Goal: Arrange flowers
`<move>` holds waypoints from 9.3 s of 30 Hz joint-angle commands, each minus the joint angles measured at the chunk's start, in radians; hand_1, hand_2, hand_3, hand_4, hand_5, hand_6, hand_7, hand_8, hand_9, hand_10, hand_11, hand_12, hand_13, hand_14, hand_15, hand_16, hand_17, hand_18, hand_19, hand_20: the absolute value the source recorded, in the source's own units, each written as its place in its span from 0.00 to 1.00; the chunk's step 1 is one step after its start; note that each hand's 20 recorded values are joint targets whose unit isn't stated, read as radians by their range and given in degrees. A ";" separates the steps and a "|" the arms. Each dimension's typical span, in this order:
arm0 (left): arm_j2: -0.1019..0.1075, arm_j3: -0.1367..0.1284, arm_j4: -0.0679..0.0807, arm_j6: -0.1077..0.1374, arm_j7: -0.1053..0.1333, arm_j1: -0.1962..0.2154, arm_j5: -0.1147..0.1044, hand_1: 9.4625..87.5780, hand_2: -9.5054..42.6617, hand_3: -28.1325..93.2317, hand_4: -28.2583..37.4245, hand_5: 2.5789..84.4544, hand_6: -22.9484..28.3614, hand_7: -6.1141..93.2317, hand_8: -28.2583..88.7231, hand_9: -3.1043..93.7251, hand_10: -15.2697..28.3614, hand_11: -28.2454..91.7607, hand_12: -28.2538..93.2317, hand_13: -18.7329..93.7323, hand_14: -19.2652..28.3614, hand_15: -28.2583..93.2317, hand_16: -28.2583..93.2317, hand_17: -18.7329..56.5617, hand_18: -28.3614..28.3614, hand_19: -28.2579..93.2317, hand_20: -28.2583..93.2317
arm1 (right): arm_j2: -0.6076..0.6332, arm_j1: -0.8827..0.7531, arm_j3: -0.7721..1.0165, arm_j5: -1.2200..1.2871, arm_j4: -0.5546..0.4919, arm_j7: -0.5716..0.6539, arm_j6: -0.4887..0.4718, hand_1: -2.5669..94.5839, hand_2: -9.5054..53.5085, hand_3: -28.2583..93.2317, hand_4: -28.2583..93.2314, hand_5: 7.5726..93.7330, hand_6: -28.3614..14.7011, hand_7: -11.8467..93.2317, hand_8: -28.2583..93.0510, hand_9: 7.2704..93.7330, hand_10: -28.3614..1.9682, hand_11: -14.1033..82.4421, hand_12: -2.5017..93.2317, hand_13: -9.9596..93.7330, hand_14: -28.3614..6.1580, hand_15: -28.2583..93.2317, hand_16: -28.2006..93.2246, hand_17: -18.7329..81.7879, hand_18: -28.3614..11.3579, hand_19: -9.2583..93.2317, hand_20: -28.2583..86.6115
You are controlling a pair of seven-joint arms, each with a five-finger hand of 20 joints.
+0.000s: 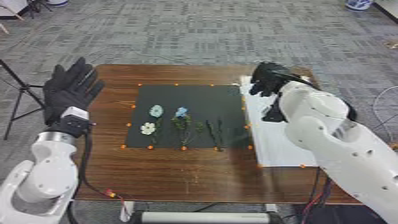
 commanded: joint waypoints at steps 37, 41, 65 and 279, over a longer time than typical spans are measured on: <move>-0.002 -0.002 -0.009 -0.003 -0.009 0.026 0.004 0.25 0.45 0.78 0.00 0.43 0.61 0.11 0.18 0.30 0.66 0.36 0.30 0.33 0.66 0.34 0.21 0.16 0.74 0.49 0.30 | 0.027 0.087 -0.171 -0.048 0.311 0.051 -0.012 0.67 0.00 0.76 0.00 0.65 0.64 0.31 0.18 0.64 0.56 0.31 0.19 0.72 0.67 0.65 0.59 0.46 0.19 0.79 0.52; -0.005 -0.006 -0.010 0.000 -0.008 0.028 0.005 0.24 0.45 0.78 0.00 0.43 0.62 0.11 0.18 0.30 0.66 0.36 0.30 0.33 0.66 0.34 0.21 0.16 0.74 0.49 0.30 | 0.026 0.083 -0.183 -0.059 0.316 0.052 -0.024 0.68 0.00 0.75 0.00 0.68 0.65 0.44 0.27 0.74 0.63 0.26 0.38 0.72 0.68 0.68 0.59 0.47 0.20 0.79 0.54; -0.010 -0.017 -0.014 -0.005 -0.023 0.050 0.014 0.24 0.46 0.78 0.00 0.43 0.62 0.11 0.18 0.30 0.66 0.36 0.30 0.33 0.66 0.34 0.21 0.16 0.74 0.49 0.30 | -0.028 0.136 -0.207 -0.017 0.119 -0.018 0.227 0.69 0.00 0.76 0.00 0.73 0.67 0.52 0.35 0.80 0.64 0.42 0.67 0.76 0.61 0.77 0.61 0.51 0.18 0.80 0.56; 0.004 -0.073 -0.062 -0.018 -0.026 0.110 0.008 0.23 0.44 0.79 0.00 0.44 0.62 0.11 0.18 0.31 0.68 0.36 0.31 0.33 0.71 0.35 0.22 0.15 0.75 0.48 0.30 | -0.022 0.712 -0.979 -0.176 0.335 -0.517 0.279 0.67 0.00 0.71 0.00 0.70 0.73 0.58 0.26 0.87 0.80 0.27 0.50 0.75 0.74 0.69 0.63 0.46 0.28 0.72 0.58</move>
